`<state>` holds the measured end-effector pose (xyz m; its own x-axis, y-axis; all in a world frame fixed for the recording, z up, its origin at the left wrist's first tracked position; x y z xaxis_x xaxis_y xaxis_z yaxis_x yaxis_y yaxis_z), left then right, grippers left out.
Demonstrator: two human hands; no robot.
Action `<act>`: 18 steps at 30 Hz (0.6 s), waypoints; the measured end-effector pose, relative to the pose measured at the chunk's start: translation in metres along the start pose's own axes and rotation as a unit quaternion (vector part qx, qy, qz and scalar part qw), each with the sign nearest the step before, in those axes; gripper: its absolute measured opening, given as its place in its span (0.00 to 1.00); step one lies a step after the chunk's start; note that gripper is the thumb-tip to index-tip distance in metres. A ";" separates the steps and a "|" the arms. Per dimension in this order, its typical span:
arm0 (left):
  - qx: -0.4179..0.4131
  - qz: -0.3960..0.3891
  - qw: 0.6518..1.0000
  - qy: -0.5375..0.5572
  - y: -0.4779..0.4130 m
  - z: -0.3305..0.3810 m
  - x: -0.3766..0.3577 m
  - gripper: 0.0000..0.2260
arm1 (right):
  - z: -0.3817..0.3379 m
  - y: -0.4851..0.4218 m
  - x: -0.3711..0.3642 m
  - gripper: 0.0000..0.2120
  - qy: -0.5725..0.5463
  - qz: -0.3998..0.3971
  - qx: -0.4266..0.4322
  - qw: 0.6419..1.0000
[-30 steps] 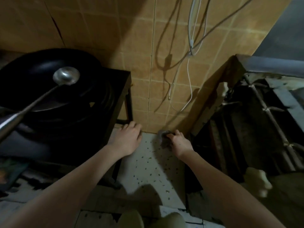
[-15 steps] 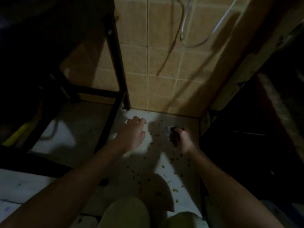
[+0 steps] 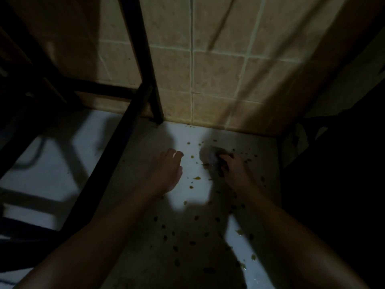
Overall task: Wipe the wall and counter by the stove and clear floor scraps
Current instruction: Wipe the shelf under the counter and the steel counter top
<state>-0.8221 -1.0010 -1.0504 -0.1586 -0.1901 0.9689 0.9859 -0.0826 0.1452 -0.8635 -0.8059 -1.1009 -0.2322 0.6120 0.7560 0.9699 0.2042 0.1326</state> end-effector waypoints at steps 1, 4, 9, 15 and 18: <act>0.012 -0.010 1.000 -0.001 -0.006 -0.006 -0.005 0.18 | -0.008 -0.009 -0.005 0.18 -0.004 -0.002 0.014 1.000; 0.043 0.001 0.999 -0.006 -0.023 -0.025 -0.011 0.18 | -0.033 -0.040 -0.022 0.17 0.009 -0.007 0.064 0.998; 0.046 0.026 0.999 0.003 -0.031 -0.053 -0.031 0.18 | -0.051 -0.089 -0.060 0.21 0.019 0.007 0.068 0.997; 0.026 -0.001 0.998 -0.049 -0.032 -0.073 -0.062 0.18 | -0.037 -0.123 -0.104 0.20 0.015 -0.004 0.019 1.000; 0.007 0.005 0.998 -0.063 -0.036 -0.071 -0.066 0.17 | -0.033 -0.129 -0.110 0.20 0.063 0.005 0.030 0.998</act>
<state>-0.8510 -1.0546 -1.1342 -0.1410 -0.0662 0.9878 0.9884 -0.0665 0.1366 -0.9611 -0.9248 -1.1799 -0.2074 0.5140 0.8324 0.9651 0.2467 0.0882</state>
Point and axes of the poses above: each hand's wrist, its own y-axis away from the middle knuckle, its own x-axis out of the back of the hand, z = x × y, the point moved 8 cm from there along -y, towards the middle knuckle, and after that the axes turned 7 degrees about -y, right-handed, at the moved point
